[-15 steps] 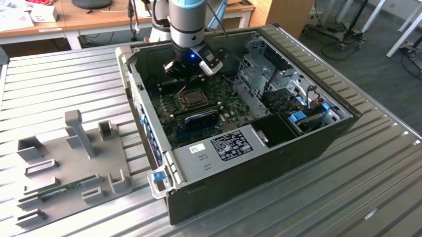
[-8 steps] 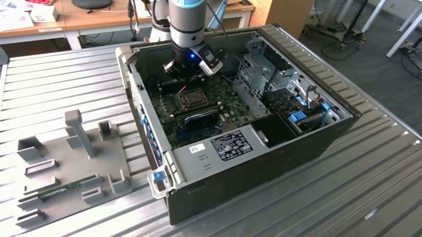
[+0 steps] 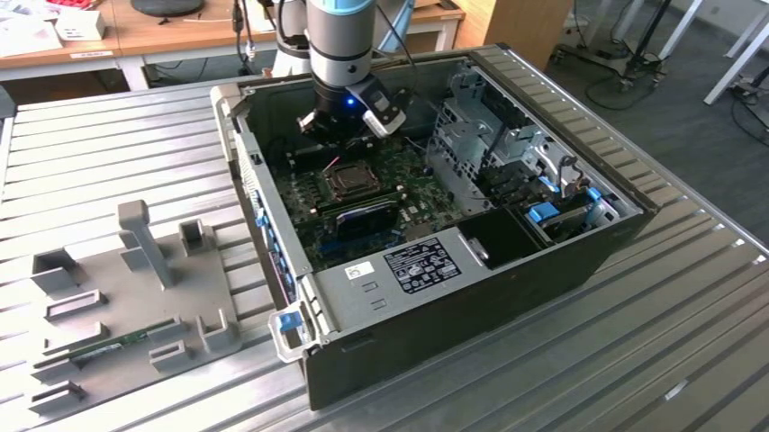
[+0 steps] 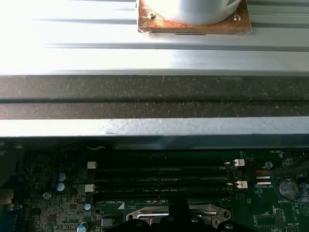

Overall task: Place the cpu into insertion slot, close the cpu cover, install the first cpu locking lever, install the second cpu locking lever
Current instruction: 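Install the first cpu locking lever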

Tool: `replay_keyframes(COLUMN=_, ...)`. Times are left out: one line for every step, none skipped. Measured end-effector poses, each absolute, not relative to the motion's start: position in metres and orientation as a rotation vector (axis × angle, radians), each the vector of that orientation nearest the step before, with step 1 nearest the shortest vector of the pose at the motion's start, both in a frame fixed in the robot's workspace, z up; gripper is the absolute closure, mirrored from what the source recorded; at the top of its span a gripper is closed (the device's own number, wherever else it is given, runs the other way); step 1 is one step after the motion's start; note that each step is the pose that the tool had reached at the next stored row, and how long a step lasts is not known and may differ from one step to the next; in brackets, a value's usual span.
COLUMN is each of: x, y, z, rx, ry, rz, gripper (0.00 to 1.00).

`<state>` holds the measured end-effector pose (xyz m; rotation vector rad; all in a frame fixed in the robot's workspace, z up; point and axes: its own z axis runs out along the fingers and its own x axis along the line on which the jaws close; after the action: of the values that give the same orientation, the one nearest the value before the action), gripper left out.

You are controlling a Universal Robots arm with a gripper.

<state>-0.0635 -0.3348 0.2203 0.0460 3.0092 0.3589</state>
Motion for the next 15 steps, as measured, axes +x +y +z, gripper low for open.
replay_keyframes(x=-0.0635, y=-0.3348, z=0.2203, rx=0.046, ry=3.009, rz=0.359, gripper=0.9)
replay_keyframes(x=-0.0635, y=-0.3348, z=0.2203, rx=0.046, ry=3.009, rz=0.359, gripper=0.9)
replay_keyframes(x=-0.0635, y=-0.3348, z=0.2203, rx=0.046, ry=3.009, rz=0.359, gripper=0.9)
replay_keyframes(x=-0.0636, y=-0.3348, z=0.2203, rx=0.046, ry=3.009, rz=0.359, gripper=0.9)
replay_keyframes(x=-0.0638, y=-0.3347, z=0.2202, rx=0.046, ry=3.008, rz=0.359, gripper=0.9)
replay_keyframes(x=-0.064, y=-0.3345, z=0.2203, rx=0.046, ry=3.008, rz=0.359, gripper=0.9)
replay_keyframes(x=-0.0642, y=-0.3342, z=0.2203, rx=0.046, ry=3.007, rz=0.359, gripper=0.9)
replay_keyframes(x=-0.0645, y=-0.3338, z=0.2202, rx=0.045, ry=3.006, rz=0.359, gripper=0.9)
replay_keyframes(x=-0.0648, y=-0.3333, z=0.2202, rx=0.045, ry=3.005, rz=0.359, gripper=0.9)
replay_keyframes(x=-0.0651, y=-0.3327, z=0.2203, rx=0.045, ry=3.005, rz=0.359, gripper=0.9)
replay_keyframes(x=-0.0654, y=-0.3322, z=0.2203, rx=0.045, ry=3.004, rz=0.358, gripper=0.9)
replay_keyframes(x=-0.0656, y=-0.3318, z=0.2202, rx=0.045, ry=3.004, rz=0.358, gripper=0.9)
replay_keyframes(x=-0.0659, y=-0.3314, z=0.2201, rx=0.045, ry=3.004, rz=0.358, gripper=0.9)
replay_keyframes(x=-0.0662, y=-0.3311, z=0.22, rx=0.045, ry=3.003, rz=0.359, gripper=0.9)
replay_keyframes(x=-0.0664, y=-0.3309, z=0.2199, rx=0.045, ry=3.003, rz=0.359, gripper=0.9)
